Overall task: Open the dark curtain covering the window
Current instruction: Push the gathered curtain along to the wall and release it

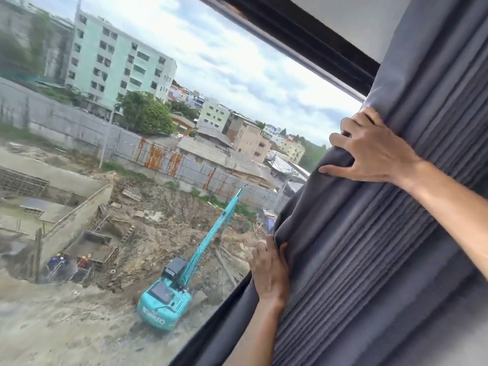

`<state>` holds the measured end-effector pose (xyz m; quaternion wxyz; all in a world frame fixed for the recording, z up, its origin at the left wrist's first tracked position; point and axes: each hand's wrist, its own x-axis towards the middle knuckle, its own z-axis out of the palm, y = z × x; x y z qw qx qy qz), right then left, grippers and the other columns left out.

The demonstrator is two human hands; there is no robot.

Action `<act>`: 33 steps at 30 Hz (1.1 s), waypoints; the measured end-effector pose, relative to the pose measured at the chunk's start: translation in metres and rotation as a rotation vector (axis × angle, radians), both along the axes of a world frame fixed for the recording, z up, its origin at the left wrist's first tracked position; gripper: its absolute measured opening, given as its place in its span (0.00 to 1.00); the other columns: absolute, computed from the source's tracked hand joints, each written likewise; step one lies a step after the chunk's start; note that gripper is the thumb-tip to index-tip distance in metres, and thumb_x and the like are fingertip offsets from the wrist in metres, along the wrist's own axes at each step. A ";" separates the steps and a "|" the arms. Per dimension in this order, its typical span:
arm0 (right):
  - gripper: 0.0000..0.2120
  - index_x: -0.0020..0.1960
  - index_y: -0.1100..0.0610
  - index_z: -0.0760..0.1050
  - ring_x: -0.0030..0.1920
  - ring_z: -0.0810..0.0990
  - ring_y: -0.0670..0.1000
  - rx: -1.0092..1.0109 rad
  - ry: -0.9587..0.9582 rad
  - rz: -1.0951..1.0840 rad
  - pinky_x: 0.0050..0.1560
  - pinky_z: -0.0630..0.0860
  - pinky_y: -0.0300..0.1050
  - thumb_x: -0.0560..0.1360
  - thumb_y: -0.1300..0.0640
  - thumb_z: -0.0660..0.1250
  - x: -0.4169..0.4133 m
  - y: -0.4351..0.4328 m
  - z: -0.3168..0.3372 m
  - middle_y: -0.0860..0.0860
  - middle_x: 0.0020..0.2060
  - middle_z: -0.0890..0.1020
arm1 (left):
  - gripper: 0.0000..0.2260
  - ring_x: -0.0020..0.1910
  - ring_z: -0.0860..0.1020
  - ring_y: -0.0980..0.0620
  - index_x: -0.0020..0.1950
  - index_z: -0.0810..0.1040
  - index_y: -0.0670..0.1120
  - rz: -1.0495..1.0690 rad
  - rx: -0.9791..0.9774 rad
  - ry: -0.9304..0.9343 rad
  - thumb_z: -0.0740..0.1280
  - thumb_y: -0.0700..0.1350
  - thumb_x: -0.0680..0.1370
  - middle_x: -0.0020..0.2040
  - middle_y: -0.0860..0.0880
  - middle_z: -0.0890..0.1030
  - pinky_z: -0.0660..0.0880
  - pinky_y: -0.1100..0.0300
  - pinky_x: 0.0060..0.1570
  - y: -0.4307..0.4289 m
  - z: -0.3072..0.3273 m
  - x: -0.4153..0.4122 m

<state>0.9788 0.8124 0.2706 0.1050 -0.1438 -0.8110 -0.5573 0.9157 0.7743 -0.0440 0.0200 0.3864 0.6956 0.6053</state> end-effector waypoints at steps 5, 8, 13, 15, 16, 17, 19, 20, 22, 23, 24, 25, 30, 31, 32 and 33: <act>0.35 0.50 0.57 0.77 0.49 0.73 0.60 -0.017 0.021 -0.032 0.67 0.65 0.59 0.73 0.25 0.56 0.058 0.024 0.000 0.57 0.44 0.76 | 0.23 0.39 0.77 0.41 0.52 0.71 0.45 -0.038 0.070 0.037 0.43 0.58 0.81 0.41 0.43 0.79 0.75 0.47 0.39 0.028 -0.002 0.054; 0.37 0.50 0.58 0.77 0.50 0.74 0.60 -0.015 0.034 -0.078 0.68 0.64 0.58 0.73 0.24 0.55 0.086 0.043 -0.002 0.58 0.45 0.76 | 0.25 0.40 0.77 0.42 0.54 0.71 0.45 -0.098 0.022 0.052 0.41 0.59 0.81 0.42 0.44 0.79 0.74 0.47 0.39 0.047 0.000 0.079; 0.37 0.49 0.61 0.77 0.50 0.73 0.62 0.034 0.044 -0.107 0.67 0.63 0.60 0.72 0.25 0.56 0.125 0.074 -0.003 0.60 0.44 0.74 | 0.23 0.42 0.77 0.41 0.56 0.70 0.46 -0.101 0.000 0.078 0.43 0.59 0.81 0.44 0.43 0.79 0.75 0.47 0.40 0.080 -0.001 0.110; 0.37 0.49 0.61 0.78 0.50 0.73 0.62 0.053 0.042 -0.126 0.67 0.64 0.60 0.72 0.26 0.57 0.139 0.085 -0.004 0.60 0.44 0.74 | 0.19 0.42 0.77 0.41 0.54 0.70 0.46 -0.121 -0.020 0.099 0.47 0.57 0.81 0.44 0.43 0.79 0.75 0.47 0.41 0.090 -0.001 0.124; 0.37 0.49 0.61 0.78 0.50 0.73 0.62 0.060 0.046 -0.130 0.67 0.64 0.61 0.72 0.26 0.58 0.146 0.091 -0.006 0.61 0.44 0.75 | 0.18 0.42 0.77 0.41 0.53 0.70 0.46 -0.129 -0.020 0.107 0.47 0.57 0.81 0.43 0.43 0.79 0.75 0.47 0.40 0.092 0.000 0.131; 0.36 0.49 0.61 0.78 0.50 0.73 0.62 0.065 0.051 -0.132 0.67 0.64 0.61 0.72 0.26 0.58 0.154 0.095 -0.007 0.61 0.44 0.74 | 0.18 0.40 0.77 0.41 0.52 0.70 0.47 -0.132 -0.007 0.108 0.47 0.57 0.81 0.42 0.43 0.79 0.75 0.47 0.39 0.095 0.000 0.137; 0.36 0.48 0.61 0.78 0.50 0.72 0.62 0.073 0.058 -0.144 0.67 0.64 0.61 0.72 0.26 0.59 0.167 0.102 -0.007 0.60 0.44 0.74 | 0.22 0.39 0.77 0.42 0.51 0.70 0.47 -0.134 0.021 0.095 0.43 0.58 0.81 0.41 0.44 0.78 0.76 0.49 0.38 0.100 0.001 0.151; 0.36 0.48 0.61 0.77 0.49 0.72 0.62 0.076 0.054 -0.151 0.67 0.65 0.61 0.72 0.26 0.59 0.173 0.105 -0.006 0.60 0.44 0.74 | 0.22 0.38 0.77 0.43 0.51 0.70 0.47 -0.140 0.024 0.087 0.42 0.58 0.81 0.40 0.44 0.78 0.76 0.49 0.38 0.103 0.002 0.158; 0.36 0.49 0.60 0.78 0.49 0.72 0.61 0.077 0.048 -0.162 0.66 0.64 0.60 0.72 0.26 0.58 0.186 0.111 -0.006 0.59 0.45 0.74 | 0.21 0.38 0.77 0.43 0.51 0.71 0.46 -0.149 0.011 0.092 0.45 0.58 0.82 0.40 0.44 0.78 0.76 0.49 0.38 0.109 0.002 0.172; 0.37 0.49 0.60 0.78 0.49 0.72 0.61 0.078 0.048 -0.173 0.66 0.64 0.60 0.72 0.26 0.57 0.191 0.114 -0.005 0.59 0.45 0.74 | 0.19 0.38 0.77 0.43 0.51 0.71 0.46 -0.153 0.003 0.098 0.46 0.57 0.81 0.40 0.44 0.78 0.76 0.49 0.38 0.112 0.002 0.178; 0.37 0.50 0.60 0.78 0.49 0.71 0.61 0.081 0.049 -0.185 0.66 0.64 0.59 0.72 0.26 0.57 0.197 0.117 -0.005 0.59 0.45 0.74 | 0.20 0.37 0.77 0.43 0.51 0.71 0.46 -0.156 0.002 0.095 0.46 0.57 0.82 0.40 0.44 0.77 0.76 0.49 0.38 0.115 0.003 0.184; 0.37 0.50 0.61 0.78 0.50 0.71 0.61 0.085 0.050 -0.194 0.66 0.64 0.59 0.72 0.26 0.57 0.201 0.119 -0.005 0.59 0.45 0.74 | 0.21 0.37 0.76 0.43 0.50 0.71 0.47 -0.155 0.004 0.085 0.44 0.58 0.82 0.39 0.45 0.77 0.75 0.50 0.37 0.117 0.004 0.189; 0.37 0.50 0.61 0.78 0.51 0.71 0.61 0.084 0.068 -0.229 0.67 0.63 0.59 0.72 0.26 0.56 0.220 0.133 -0.007 0.59 0.45 0.74 | 0.26 0.35 0.76 0.42 0.52 0.73 0.48 -0.150 0.004 0.086 0.38 0.58 0.81 0.38 0.45 0.77 0.74 0.49 0.38 0.134 0.002 0.203; 0.37 0.50 0.61 0.78 0.51 0.71 0.61 0.080 0.078 -0.232 0.67 0.63 0.59 0.72 0.26 0.56 0.222 0.135 -0.008 0.59 0.45 0.74 | 0.26 0.36 0.76 0.42 0.53 0.73 0.48 -0.156 0.000 0.093 0.39 0.58 0.81 0.39 0.45 0.78 0.74 0.48 0.38 0.137 0.001 0.203; 0.37 0.50 0.61 0.77 0.52 0.71 0.61 0.080 0.085 -0.237 0.68 0.63 0.58 0.72 0.26 0.56 0.222 0.137 -0.009 0.59 0.45 0.74 | 0.26 0.36 0.76 0.42 0.54 0.73 0.48 -0.167 -0.008 0.094 0.39 0.58 0.82 0.39 0.44 0.78 0.75 0.48 0.39 0.140 0.001 0.203; 0.37 0.50 0.61 0.77 0.52 0.71 0.61 0.081 0.089 -0.245 0.68 0.62 0.58 0.72 0.26 0.57 0.221 0.137 -0.010 0.59 0.46 0.73 | 0.26 0.37 0.77 0.42 0.55 0.74 0.47 -0.176 -0.021 0.093 0.40 0.58 0.82 0.40 0.44 0.78 0.75 0.48 0.40 0.143 0.000 0.202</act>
